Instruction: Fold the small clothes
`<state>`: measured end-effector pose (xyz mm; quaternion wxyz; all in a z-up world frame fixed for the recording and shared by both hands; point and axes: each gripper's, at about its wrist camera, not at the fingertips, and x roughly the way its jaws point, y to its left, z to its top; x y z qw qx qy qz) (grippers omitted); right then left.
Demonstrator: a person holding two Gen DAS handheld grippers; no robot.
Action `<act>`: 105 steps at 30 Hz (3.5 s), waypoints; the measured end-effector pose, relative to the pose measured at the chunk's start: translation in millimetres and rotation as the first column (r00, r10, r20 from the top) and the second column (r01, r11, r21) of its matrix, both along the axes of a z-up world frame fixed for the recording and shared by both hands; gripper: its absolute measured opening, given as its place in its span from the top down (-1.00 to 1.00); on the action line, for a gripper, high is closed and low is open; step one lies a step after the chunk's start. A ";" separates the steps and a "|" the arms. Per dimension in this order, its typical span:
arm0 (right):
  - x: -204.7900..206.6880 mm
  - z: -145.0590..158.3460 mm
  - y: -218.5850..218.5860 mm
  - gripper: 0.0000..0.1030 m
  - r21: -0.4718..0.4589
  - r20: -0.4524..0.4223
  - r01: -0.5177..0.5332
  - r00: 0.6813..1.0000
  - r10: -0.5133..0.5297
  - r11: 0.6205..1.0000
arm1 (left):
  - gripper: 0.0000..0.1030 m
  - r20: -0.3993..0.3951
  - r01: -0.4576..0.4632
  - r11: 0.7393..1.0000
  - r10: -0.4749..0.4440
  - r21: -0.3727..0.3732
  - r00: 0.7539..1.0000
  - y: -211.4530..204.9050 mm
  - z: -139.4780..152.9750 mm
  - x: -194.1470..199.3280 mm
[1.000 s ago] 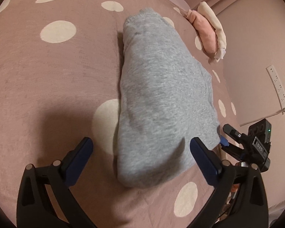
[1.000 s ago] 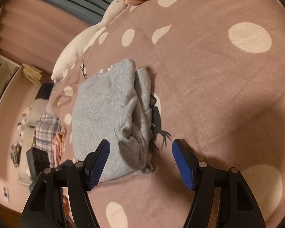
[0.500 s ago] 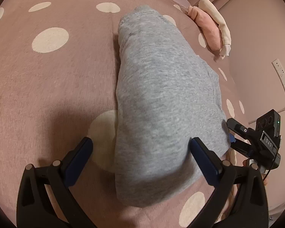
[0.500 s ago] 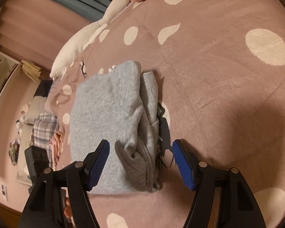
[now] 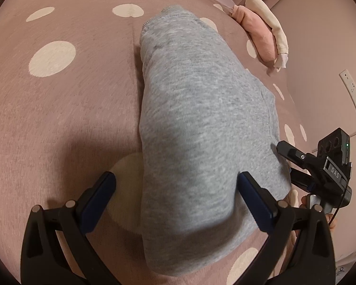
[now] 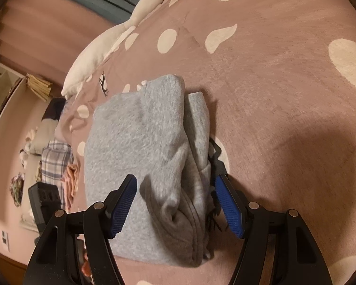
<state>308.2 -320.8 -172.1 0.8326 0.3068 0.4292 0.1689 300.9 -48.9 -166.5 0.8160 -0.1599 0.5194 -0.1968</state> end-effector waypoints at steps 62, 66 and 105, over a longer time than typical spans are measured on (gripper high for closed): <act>35.8 -2.8 20.8 -0.41 0.017 0.011 -0.016 1.000 0.015 1.000 | -0.99 -0.003 0.000 1.000 0.000 -0.012 1.000 -3.7 -2.2 22.3; 36.8 -3.0 21.2 -0.41 0.022 0.011 -0.015 1.000 0.015 1.000 | -0.99 -0.001 -0.001 1.000 0.001 -0.016 1.000 -3.3 -2.3 22.9; 38.2 -3.8 23.7 -0.41 0.022 0.008 -0.012 1.000 0.012 1.000 | -1.00 0.001 0.013 1.000 -0.013 -0.014 1.000 -0.9 -3.3 20.2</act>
